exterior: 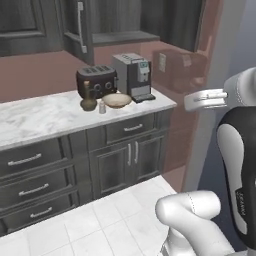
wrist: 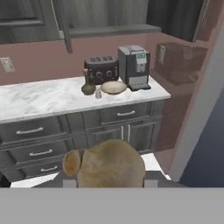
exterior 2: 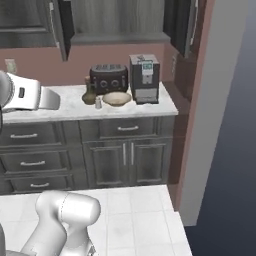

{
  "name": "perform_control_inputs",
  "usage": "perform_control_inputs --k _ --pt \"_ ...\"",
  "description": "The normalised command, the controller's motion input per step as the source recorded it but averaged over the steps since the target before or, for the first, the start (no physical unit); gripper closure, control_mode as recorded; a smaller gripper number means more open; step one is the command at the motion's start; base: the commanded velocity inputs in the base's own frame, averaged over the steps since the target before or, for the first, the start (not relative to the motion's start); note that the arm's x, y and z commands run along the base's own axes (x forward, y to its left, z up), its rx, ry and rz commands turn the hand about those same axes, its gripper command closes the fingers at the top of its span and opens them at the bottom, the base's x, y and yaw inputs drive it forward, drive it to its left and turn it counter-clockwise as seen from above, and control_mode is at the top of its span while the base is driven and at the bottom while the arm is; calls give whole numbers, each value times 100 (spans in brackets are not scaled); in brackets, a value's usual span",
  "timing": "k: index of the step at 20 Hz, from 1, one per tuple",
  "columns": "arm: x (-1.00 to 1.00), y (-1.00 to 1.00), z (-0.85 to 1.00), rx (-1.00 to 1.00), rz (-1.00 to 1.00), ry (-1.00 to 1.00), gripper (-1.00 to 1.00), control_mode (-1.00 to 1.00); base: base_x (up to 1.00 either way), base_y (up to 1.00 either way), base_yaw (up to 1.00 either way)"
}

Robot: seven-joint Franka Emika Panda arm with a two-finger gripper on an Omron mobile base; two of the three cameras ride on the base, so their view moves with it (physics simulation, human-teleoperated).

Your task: Retrieve the bottle and the shaker from the cabinet and place them next to the mixing bowl on the counter. Then add garlic from the fridge to the mixing bowl.

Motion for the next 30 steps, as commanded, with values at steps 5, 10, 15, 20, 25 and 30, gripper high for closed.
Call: perform_control_inputs --k 5,10,15,20,25,30 --pt "0 0 0 0 0 0 100 100 47 -8 27" --pt "0 0 0 0 0 0 100 100 47 -69 5" --pt "0 0 0 0 0 0 100 100 79 -38 1" --pt "0 0 0 0 0 0 100 100 100 -6 0" --pt "0 0 0 0 0 0 100 100 98 0 0" --pt "0 0 0 0 0 0 100 100 47 0 0"
